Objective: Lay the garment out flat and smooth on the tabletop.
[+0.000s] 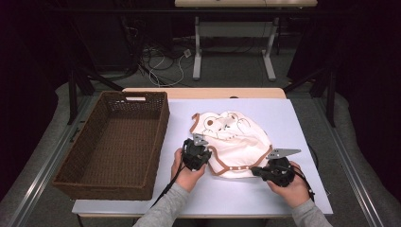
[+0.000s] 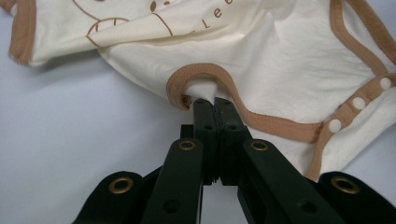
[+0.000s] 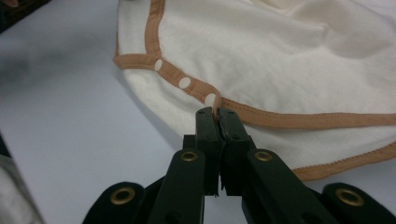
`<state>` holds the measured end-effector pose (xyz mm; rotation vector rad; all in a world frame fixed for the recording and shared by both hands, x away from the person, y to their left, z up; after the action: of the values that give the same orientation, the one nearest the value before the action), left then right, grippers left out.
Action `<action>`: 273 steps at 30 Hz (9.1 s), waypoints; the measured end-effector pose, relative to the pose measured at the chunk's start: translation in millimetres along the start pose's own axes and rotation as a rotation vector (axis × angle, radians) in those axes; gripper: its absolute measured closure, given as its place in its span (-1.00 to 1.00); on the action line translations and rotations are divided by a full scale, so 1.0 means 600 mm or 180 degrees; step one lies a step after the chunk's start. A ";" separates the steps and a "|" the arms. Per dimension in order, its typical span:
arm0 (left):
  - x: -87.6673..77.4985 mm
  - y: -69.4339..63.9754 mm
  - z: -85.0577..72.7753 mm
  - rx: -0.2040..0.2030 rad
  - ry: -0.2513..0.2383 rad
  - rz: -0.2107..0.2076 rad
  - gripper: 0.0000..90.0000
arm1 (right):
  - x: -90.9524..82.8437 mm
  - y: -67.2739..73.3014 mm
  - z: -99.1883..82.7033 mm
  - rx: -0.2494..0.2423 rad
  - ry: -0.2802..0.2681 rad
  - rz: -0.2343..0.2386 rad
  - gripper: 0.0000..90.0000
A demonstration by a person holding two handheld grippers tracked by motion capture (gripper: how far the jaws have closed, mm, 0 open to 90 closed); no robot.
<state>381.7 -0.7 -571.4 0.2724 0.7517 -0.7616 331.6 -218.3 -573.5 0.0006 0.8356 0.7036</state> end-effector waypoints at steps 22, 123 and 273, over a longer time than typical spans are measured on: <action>-0.129 -0.038 -0.100 -0.0023 0.0007 -0.0156 0.98 | -0.040 0.134 -0.060 -0.0232 0.0050 0.0462 0.96; -0.068 0.011 -0.140 -0.0053 0.0172 0.0169 0.94 | -0.039 -0.073 -0.074 0.0571 -0.0127 -0.0581 0.94; -0.025 0.102 0.025 -0.0436 -0.0150 0.0301 0.94 | 0.004 -0.085 0.113 -0.0186 -0.0495 -0.0746 0.98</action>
<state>425.4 43.5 -552.6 0.1645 0.7376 -0.6221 408.0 -238.7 -542.4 -0.0927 0.6530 0.5001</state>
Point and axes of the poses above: each handheld gripper's, and its own axes: x roughly forward along the jaws, z roughly out of its top, y roughly to its left, the point moved 7 cm from there along x, roughly forward along the jaws, and after that the axes turned 7 degrees about x, right-handed, at the moved point
